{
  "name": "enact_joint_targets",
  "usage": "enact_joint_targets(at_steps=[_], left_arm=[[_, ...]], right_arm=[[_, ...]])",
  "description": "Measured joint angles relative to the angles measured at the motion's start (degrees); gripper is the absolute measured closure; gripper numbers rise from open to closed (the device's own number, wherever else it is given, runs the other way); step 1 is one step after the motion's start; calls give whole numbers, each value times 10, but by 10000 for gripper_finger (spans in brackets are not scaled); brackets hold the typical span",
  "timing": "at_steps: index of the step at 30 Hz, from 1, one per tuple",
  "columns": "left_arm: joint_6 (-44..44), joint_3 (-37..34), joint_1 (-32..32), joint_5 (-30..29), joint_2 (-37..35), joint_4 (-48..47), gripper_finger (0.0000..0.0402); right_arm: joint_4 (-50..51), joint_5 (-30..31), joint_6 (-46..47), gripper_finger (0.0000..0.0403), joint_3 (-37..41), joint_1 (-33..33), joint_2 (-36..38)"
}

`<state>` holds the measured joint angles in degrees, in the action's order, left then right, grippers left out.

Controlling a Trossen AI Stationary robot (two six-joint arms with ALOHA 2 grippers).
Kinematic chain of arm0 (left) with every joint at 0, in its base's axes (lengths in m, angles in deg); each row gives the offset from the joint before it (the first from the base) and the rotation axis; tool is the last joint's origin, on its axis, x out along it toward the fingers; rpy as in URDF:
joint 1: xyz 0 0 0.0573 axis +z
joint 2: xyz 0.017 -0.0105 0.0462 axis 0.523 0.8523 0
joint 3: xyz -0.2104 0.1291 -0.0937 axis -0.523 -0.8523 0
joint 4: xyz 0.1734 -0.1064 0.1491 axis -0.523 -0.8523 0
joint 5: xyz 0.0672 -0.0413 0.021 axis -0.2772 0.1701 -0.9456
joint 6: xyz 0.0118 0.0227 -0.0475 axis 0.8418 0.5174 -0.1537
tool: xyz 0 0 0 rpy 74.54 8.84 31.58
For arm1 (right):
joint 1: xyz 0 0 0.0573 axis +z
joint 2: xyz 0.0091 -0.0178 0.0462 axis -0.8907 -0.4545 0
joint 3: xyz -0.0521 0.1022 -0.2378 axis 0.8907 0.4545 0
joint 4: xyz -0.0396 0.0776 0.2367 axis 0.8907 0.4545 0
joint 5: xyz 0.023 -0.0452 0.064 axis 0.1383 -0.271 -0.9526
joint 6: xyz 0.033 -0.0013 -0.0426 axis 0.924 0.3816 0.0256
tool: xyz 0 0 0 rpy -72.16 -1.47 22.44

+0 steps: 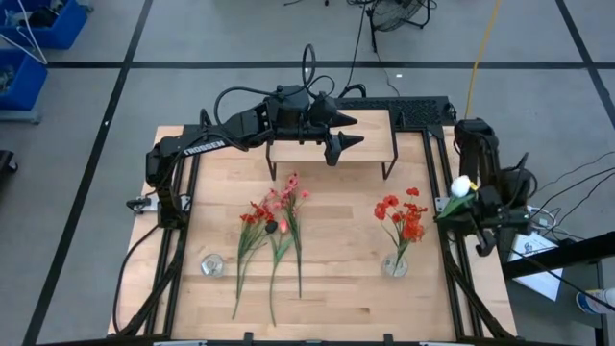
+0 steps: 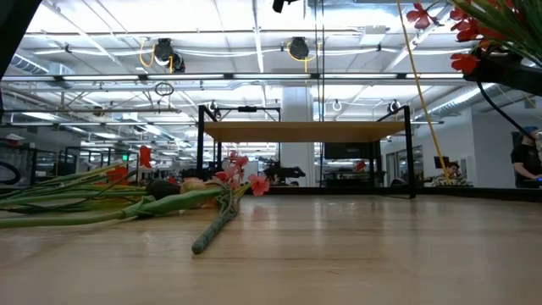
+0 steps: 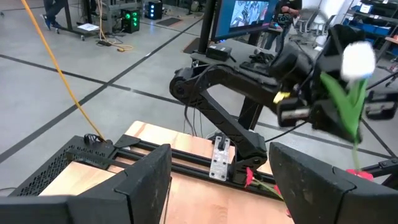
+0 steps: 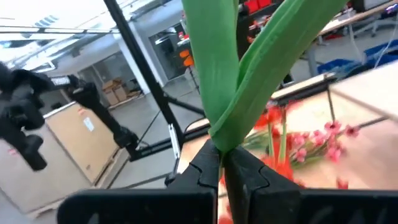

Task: Pick and place flowers into a vace then onto a shelf
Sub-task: Put the white flower into the right transparent vase

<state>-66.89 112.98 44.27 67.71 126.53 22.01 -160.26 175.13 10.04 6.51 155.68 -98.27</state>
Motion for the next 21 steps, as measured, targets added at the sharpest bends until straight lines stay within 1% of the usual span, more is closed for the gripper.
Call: enact_joint_targets(at_steps=[4,9,15,18,21], left_arm=[[0,0,0,0,0,0,128],[0,0,0,0,0,0,128],[0,0,0,0,0,0,128],[0,0,0,0,0,0,128],[0,0,0,0,0,0,128]], right_arm=[[112,-15,3,403,-66,-19,-3],[174,-74,18,403,-116,-49,-4],[202,-172,31,403,-136,-83,-16],[208,-203,31,403,-147,-125,-32],[208,-271,30,403,-158,-184,-49]])
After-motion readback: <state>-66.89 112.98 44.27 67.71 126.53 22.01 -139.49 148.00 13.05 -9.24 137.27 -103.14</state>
